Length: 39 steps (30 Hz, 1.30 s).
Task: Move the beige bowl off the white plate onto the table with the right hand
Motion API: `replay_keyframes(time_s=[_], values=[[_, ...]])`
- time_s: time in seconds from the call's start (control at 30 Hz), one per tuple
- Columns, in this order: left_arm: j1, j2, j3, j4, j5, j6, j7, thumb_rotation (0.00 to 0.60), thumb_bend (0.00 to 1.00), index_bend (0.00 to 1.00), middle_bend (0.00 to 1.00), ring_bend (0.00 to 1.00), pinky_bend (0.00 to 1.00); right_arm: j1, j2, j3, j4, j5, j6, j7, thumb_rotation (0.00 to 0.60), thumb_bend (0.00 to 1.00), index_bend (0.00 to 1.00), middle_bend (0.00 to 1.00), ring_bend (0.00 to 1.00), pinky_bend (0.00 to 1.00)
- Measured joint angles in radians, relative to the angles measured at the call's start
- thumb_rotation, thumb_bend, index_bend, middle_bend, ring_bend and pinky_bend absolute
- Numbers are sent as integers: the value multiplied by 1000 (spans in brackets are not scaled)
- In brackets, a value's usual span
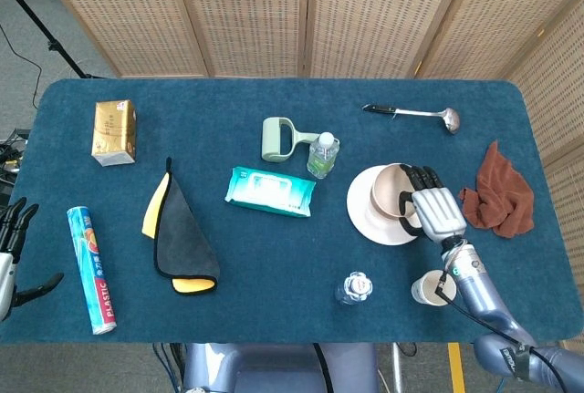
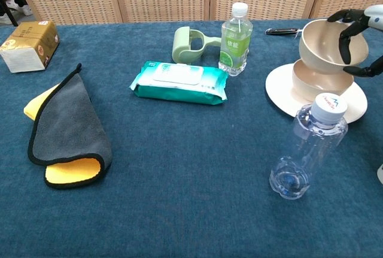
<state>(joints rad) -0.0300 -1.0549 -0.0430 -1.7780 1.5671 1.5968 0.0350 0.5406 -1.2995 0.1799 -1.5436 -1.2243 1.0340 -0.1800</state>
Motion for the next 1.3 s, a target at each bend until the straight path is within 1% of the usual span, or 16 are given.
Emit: replay_keyframes(time_s=[0.2, 0.4, 0.57, 0.8, 1.1, 1.27, 1.3], values=[[1, 0, 3, 0, 4, 0, 1, 600, 106, 0, 0, 0, 0, -31, 115, -34, -79, -35, 14, -13, 600, 569, 678, 54, 0, 0], [3, -1, 4, -2, 6, 3, 2, 600, 106, 0, 0, 0, 0, -87, 192, -103, -74, -91, 29, 13, 600, 569, 678, 54, 0, 0], [1, -3, 5, -4, 3, -4, 9, 600, 106, 0, 0, 0, 0, -132, 200, -146, 2, -125, 47, 67, 600, 569, 681, 54, 0, 0], [1, -9, 8, -6, 6, -6, 18, 600, 106, 0, 0, 0, 0, -165, 184, -176, 113, -137, 34, 155, 600, 569, 683, 54, 0, 0], [2, -8, 7, -5, 2, -7, 16, 600, 106, 0, 0, 0, 0, -184, 163, -207, 160, -166, 4, 212, 600, 569, 683, 54, 0, 0], [2, -9, 8, -6, 4, -8, 18, 600, 106, 0, 0, 0, 0, -188, 161, -221, 164, -191, -2, 215, 600, 569, 683, 53, 0, 0], [2, -9, 8, -6, 4, -8, 19, 600, 106, 0, 0, 0, 0, -188, 160, -223, 164, -195, -3, 213, 600, 568, 671, 48, 0, 0]])
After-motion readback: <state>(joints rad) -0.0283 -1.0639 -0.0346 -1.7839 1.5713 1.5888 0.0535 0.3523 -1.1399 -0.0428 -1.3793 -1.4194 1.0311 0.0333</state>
